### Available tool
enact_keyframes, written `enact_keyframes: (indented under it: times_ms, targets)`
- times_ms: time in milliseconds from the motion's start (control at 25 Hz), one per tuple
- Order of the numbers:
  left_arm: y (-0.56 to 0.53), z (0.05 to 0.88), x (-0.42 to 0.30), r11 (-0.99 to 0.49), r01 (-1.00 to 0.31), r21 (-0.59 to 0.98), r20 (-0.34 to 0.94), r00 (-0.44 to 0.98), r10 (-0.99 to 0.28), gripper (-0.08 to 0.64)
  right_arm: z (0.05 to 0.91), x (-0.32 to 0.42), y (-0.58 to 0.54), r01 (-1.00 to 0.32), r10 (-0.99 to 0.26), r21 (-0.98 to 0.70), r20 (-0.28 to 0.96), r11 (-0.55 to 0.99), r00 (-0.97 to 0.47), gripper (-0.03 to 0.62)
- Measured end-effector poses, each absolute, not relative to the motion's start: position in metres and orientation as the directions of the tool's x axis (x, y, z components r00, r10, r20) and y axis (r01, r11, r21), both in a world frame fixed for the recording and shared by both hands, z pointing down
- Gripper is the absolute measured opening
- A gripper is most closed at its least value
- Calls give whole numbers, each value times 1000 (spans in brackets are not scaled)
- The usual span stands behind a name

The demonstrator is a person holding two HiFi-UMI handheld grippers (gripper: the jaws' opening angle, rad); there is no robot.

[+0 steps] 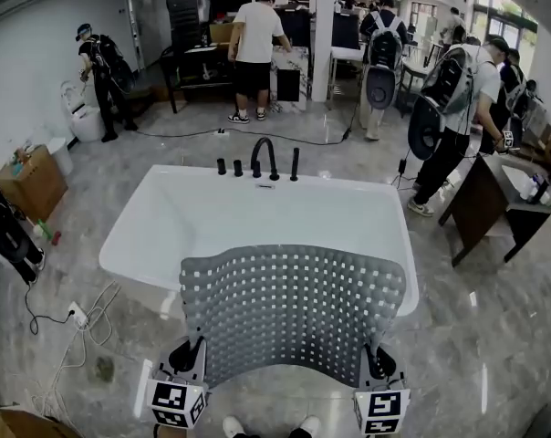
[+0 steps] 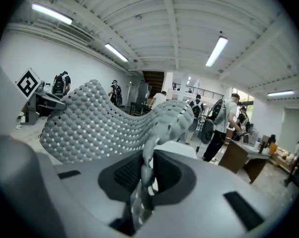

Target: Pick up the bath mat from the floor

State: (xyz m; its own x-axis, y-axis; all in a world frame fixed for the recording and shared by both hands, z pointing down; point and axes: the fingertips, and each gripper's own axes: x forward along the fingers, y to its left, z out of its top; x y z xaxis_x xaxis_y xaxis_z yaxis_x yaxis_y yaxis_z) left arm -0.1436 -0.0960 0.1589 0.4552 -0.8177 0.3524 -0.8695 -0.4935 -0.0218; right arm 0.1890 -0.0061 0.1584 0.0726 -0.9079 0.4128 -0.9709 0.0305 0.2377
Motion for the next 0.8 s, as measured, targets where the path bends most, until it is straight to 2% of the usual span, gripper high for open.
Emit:
enact_keyframes:
  times_ms: [240, 440, 800]
  targets:
    - [-109, 73, -142, -480, -876, -44, 216, 461, -861, 40, 76, 189, -14, -974, -952, 223, 284, -50, 114, 64]
    - [-109, 39, -135, -484, -873, -63, 126, 474, -871, 40, 46, 188, -10, -975, -971, 205, 200, -89, 131, 64]
    - [-111, 24, -133, -506, -853, -126, 90, 498, -862, 40, 36, 180, -12, -975, -974, 193, 174, -112, 147, 66]
